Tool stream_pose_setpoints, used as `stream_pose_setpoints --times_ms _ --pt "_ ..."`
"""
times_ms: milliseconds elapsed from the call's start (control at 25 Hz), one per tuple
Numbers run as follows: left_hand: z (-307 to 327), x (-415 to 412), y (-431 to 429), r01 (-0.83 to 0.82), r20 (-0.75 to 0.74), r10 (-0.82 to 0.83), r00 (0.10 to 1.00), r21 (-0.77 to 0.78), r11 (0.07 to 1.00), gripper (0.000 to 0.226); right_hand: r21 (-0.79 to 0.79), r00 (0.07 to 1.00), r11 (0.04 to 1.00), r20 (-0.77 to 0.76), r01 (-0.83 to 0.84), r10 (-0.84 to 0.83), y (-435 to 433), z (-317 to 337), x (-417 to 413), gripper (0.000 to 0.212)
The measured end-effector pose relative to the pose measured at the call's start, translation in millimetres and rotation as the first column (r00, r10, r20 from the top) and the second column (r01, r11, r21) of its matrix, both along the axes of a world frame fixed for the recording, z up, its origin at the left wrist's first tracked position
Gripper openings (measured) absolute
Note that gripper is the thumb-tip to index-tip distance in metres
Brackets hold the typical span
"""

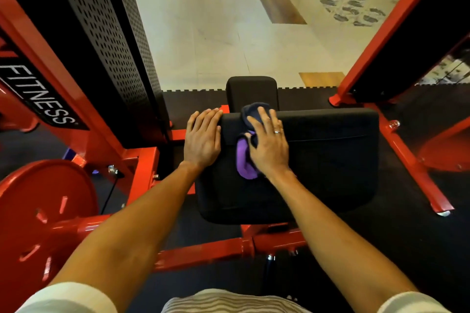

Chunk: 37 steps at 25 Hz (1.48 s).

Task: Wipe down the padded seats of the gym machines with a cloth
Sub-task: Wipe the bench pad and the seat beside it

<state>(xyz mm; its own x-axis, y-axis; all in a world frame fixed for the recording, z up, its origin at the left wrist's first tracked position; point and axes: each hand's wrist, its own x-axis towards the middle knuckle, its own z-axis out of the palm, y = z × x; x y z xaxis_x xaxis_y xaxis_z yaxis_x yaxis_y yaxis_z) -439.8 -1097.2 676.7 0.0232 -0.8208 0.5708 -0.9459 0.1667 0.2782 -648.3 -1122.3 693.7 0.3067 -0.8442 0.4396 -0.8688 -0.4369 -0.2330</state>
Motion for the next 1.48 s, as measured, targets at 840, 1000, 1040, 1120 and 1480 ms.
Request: stream_pose_setpoints --times_ms 840,1000,1040,1120,1480 --pt "2 -5 2 -0.011 -0.008 0.011 1.000 -0.019 1.000 0.044 0.155 0.884 0.918 0.253 0.364 -0.393 32 -9 22 0.064" --pt "4 -2 2 0.001 0.013 -0.001 1.000 0.006 1.000 0.046 -0.012 0.989 0.997 0.129 0.070 -0.068 66 -26 62 0.060" --pt "4 -1 2 0.008 0.015 -0.008 1.000 0.028 1.000 0.048 -0.029 0.998 1.000 0.068 -0.003 0.005 78 -35 55 0.059" --pt "5 -5 5 0.008 0.010 -0.009 1.000 0.045 0.999 0.049 -0.049 0.998 0.997 -0.002 -0.066 0.066 88 -50 24 0.059" --pt "-39 -17 58 0.037 -0.008 -0.037 0.999 0.040 0.999 0.057 0.185 0.886 0.936 0.311 0.299 -0.344 78 -33 50 0.066"
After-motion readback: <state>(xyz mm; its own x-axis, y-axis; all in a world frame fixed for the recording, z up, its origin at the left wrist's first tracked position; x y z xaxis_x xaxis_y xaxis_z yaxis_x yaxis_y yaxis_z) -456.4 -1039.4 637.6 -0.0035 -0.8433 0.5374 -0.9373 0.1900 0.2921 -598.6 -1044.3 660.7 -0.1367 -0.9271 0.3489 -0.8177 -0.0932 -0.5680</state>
